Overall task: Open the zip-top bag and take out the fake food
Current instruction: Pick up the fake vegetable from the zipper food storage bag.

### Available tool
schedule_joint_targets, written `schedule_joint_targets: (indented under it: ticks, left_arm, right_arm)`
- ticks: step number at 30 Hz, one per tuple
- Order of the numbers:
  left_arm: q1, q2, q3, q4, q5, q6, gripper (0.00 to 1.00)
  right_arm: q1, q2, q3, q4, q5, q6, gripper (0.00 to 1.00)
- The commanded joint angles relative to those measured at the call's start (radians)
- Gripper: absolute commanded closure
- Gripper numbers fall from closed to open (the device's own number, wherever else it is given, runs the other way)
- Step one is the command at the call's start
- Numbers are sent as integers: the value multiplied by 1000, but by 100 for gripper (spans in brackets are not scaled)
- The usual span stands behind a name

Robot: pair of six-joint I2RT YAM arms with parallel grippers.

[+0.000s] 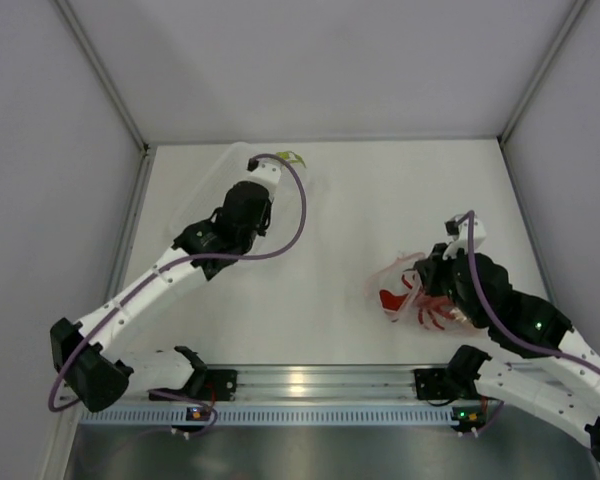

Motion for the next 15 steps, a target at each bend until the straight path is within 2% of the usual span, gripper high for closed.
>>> schedule_joint_targets:
  ticks: [1,4,6,11,15]
  left_arm:
    - [121,18,-5,274,217,136,100]
    - [204,33,-49,388,301,200,100]
    - [256,47,-87,444,308,231,100]
    - [385,60,-159,492,443,225,100]
    - [437,17,-284,621,440,240,100]
  right_arm:
    - [-5,17,16,104,-43,-18,100]
    - [-5,28,-2,142,-86,-22,100]
    - [-6,31,-13,159,-95,-35,100]
    - [-6,63,-22,185,-103,-82,100]
    - [-5,68,-22,213,-93,-101,100]
